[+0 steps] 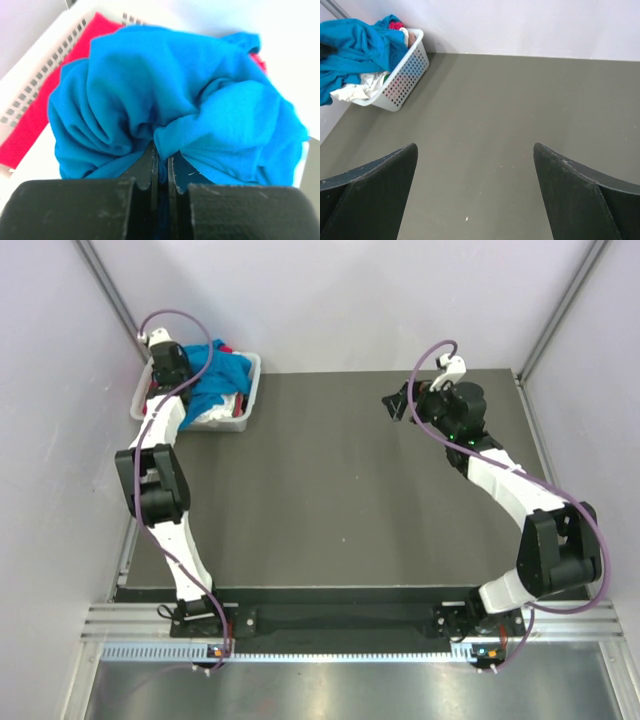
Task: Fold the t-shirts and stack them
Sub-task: Grab the tshirt from the pile
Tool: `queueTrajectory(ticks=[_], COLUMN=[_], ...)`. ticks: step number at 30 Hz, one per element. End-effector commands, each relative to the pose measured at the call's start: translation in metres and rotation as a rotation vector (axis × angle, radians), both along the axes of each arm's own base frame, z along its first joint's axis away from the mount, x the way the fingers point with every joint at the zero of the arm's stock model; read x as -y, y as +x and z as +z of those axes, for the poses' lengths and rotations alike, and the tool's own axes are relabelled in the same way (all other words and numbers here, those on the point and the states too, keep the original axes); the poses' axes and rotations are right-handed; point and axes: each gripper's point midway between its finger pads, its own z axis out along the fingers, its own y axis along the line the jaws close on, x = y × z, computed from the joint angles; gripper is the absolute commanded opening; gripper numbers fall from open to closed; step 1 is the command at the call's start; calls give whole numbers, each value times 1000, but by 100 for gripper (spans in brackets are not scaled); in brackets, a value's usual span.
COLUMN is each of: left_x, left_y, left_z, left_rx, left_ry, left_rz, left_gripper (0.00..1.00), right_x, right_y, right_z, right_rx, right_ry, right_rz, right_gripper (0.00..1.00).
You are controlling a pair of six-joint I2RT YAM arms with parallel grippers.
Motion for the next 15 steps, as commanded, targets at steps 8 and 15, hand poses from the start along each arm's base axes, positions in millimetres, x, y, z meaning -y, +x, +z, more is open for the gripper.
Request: queueTrajectory(ticks=[8, 15], left_x=[35, 73], left_y=[-43, -101], left_z=[232, 370], left_rx=[432, 672], left_ry=[34, 55], left_rz=[-38, -167], left_gripper=[0, 0], right_x=[-4, 12], right_y=[-16, -21], right_z=[36, 42], right_rx=[83, 64], right_ry=[61, 59], right_rz=[18, -77], right_gripper=[100, 100])
